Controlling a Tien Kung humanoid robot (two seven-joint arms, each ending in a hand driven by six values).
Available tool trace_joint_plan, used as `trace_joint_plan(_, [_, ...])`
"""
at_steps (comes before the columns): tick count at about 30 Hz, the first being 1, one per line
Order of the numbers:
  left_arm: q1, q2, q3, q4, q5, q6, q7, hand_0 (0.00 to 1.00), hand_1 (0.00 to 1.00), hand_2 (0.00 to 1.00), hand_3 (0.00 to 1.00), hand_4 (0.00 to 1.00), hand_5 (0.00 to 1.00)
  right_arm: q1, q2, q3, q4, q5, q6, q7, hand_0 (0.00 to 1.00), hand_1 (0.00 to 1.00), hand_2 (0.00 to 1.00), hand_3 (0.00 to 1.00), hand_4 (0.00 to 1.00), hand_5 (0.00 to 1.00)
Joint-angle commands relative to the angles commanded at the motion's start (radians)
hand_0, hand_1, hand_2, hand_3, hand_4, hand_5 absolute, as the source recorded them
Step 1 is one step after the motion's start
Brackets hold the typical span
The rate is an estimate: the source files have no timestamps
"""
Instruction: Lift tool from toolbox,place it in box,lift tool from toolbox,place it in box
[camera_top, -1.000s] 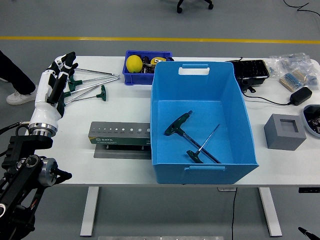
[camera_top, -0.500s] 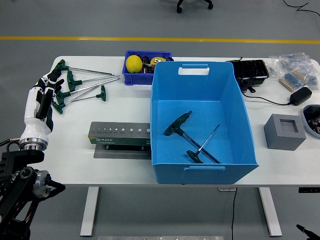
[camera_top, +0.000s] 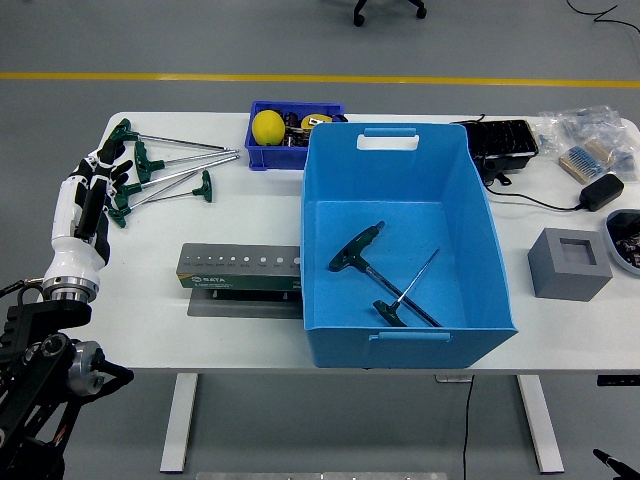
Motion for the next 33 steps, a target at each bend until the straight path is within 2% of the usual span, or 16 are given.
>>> trace_joint_plan(33, [0.005, 0.003, 0.034, 0.02, -0.027, -0.015, -0.009, 0.824, 0.818, 0.875, 0.777, 0.998, 0.876, -0.001, 0.0, 0.002, 0.0, -0.008, 0.002, 0.0, 0.771, 0.691, 0.73, 0.688, 0.972, 0.774])
